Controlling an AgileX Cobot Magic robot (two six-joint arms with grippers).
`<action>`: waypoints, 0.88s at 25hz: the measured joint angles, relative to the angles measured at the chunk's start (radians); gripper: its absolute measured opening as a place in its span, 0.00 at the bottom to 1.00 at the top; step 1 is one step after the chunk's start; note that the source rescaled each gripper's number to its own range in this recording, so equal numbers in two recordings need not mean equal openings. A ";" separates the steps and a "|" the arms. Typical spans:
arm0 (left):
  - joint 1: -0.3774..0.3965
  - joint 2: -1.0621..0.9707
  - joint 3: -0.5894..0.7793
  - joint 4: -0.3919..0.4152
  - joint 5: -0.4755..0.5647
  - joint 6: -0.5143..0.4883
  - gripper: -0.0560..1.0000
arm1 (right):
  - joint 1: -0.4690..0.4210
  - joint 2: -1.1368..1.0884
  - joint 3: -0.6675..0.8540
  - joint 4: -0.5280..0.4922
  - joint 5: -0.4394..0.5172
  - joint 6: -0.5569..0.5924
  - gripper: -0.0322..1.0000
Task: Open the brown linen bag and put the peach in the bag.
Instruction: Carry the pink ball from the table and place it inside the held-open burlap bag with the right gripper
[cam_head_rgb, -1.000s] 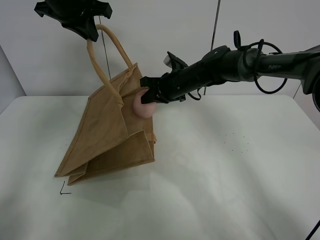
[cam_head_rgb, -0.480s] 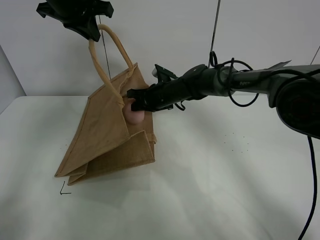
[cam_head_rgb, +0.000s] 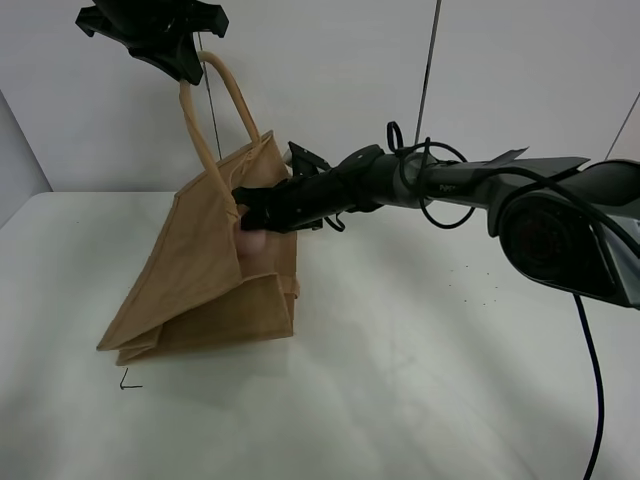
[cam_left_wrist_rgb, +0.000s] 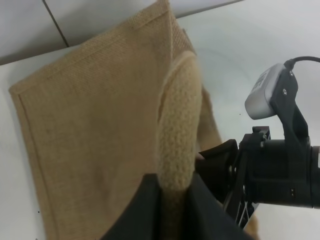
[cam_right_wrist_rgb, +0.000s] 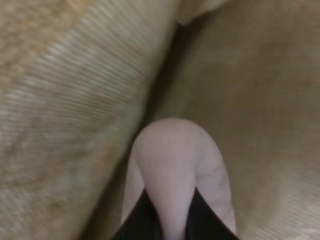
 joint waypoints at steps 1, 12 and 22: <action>0.000 0.000 0.000 0.000 0.000 0.000 0.05 | 0.000 0.000 0.000 0.000 0.000 0.000 0.03; 0.000 0.000 0.000 -0.002 0.001 0.001 0.05 | 0.000 0.000 0.000 0.000 0.005 0.000 0.60; 0.000 0.000 0.000 -0.002 0.001 0.001 0.05 | 0.000 0.003 -0.052 -0.010 0.065 0.001 1.00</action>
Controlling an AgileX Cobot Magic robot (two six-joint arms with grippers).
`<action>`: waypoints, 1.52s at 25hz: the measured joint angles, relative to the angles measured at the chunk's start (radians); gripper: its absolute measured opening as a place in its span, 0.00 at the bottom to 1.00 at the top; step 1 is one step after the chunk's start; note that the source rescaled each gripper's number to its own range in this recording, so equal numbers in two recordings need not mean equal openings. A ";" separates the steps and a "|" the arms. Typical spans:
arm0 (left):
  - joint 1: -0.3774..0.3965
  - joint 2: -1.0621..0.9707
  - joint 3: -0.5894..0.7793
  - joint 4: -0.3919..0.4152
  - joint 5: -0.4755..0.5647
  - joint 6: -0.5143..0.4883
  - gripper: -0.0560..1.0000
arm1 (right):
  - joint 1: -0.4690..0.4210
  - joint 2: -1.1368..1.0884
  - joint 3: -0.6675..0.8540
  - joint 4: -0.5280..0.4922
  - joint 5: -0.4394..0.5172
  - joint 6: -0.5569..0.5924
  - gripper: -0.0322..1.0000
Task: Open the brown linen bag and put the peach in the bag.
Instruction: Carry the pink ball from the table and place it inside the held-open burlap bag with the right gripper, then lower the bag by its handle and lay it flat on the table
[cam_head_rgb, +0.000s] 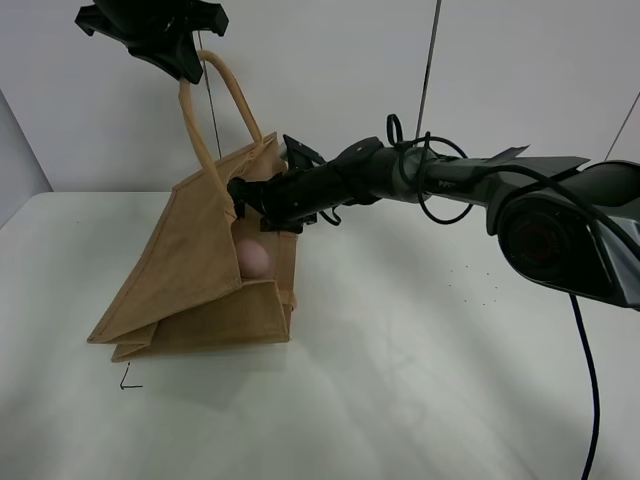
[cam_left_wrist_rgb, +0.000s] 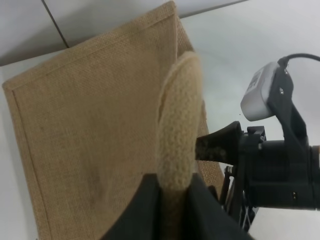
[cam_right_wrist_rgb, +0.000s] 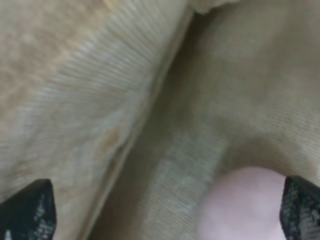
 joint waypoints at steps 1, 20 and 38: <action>0.000 0.000 0.000 0.000 0.000 0.000 0.05 | 0.000 0.000 -0.008 -0.006 0.008 0.004 1.00; 0.000 0.000 0.000 0.000 0.000 0.001 0.05 | -0.134 -0.135 -0.033 -0.658 0.301 0.411 1.00; 0.000 0.000 0.000 0.000 0.000 0.001 0.05 | -0.355 -0.178 -0.056 -1.127 0.560 0.636 1.00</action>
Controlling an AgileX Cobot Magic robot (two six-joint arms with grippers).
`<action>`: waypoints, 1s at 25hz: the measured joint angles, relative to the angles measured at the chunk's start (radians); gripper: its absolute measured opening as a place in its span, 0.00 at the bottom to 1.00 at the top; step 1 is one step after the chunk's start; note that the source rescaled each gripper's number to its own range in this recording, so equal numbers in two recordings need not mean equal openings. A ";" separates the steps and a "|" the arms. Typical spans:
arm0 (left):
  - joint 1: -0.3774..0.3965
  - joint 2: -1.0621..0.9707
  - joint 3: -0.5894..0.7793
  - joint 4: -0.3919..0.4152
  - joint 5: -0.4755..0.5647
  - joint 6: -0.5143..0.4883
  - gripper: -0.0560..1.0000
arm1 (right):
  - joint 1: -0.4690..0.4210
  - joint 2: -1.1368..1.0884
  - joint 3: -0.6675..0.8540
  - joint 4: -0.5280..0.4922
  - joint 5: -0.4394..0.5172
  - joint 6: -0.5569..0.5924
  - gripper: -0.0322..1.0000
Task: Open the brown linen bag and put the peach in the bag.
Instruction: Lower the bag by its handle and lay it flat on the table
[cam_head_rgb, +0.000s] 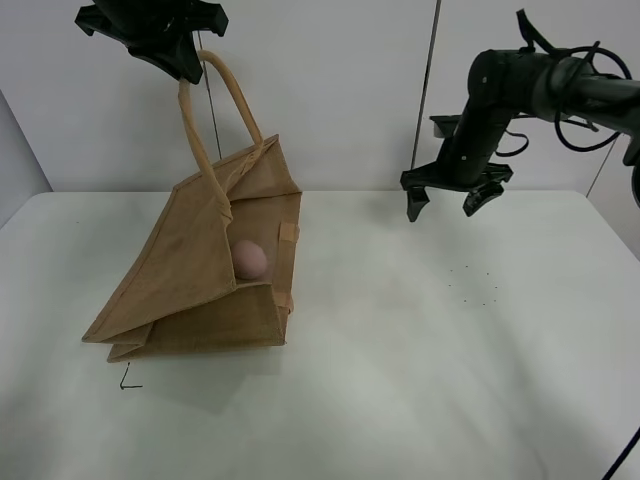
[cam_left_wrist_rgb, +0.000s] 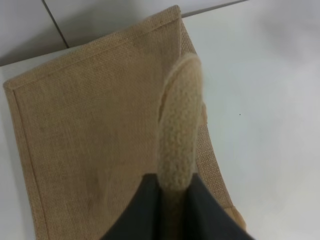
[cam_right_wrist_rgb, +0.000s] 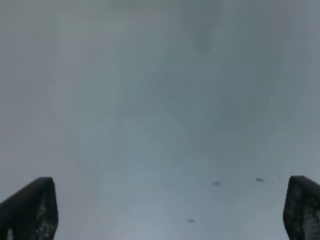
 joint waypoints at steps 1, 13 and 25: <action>0.000 0.000 0.000 0.000 0.000 0.000 0.05 | -0.015 0.000 0.000 0.001 0.012 -0.001 1.00; 0.000 0.000 0.000 0.000 0.000 0.000 0.05 | -0.044 0.000 0.000 -0.010 0.090 -0.002 1.00; 0.000 0.000 0.000 0.000 0.000 0.000 0.05 | -0.044 -0.258 0.293 0.002 0.090 0.018 1.00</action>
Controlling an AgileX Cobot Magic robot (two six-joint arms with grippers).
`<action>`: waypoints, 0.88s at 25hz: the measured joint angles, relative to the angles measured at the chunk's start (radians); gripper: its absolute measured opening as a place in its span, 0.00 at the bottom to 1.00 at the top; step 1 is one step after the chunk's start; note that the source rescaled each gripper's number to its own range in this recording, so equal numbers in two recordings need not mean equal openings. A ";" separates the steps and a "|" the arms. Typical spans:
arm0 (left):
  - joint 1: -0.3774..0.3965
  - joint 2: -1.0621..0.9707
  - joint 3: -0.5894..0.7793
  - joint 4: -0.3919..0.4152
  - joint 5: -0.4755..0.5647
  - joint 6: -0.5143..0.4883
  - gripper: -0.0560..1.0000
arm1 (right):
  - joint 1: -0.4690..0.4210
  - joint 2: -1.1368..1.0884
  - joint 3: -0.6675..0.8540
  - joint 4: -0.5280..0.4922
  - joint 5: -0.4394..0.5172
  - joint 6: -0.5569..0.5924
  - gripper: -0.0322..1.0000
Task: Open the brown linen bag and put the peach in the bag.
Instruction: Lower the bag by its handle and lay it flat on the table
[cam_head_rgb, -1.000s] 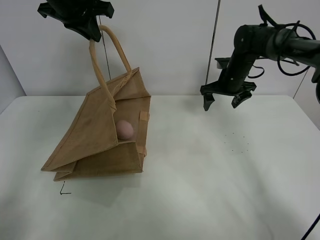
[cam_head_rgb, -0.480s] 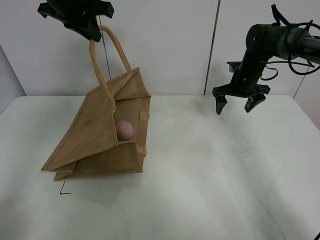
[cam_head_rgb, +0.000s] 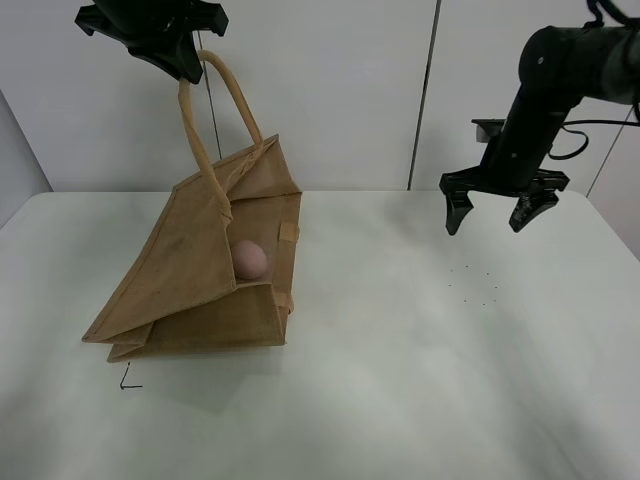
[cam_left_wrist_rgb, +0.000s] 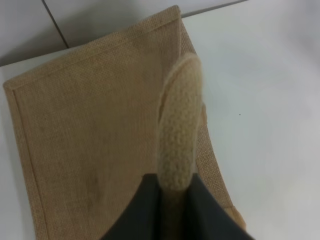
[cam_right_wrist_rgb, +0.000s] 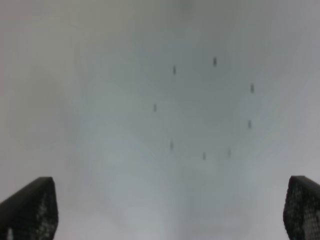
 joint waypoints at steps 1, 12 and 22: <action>0.000 0.000 0.000 0.000 0.000 0.000 0.05 | 0.000 -0.052 0.053 0.000 0.000 0.000 1.00; 0.000 0.000 0.000 0.000 0.000 0.000 0.05 | 0.000 -0.630 0.589 -0.007 0.000 0.000 1.00; 0.000 0.000 0.000 0.000 0.000 0.001 0.05 | 0.000 -1.228 1.086 -0.008 -0.173 -0.041 1.00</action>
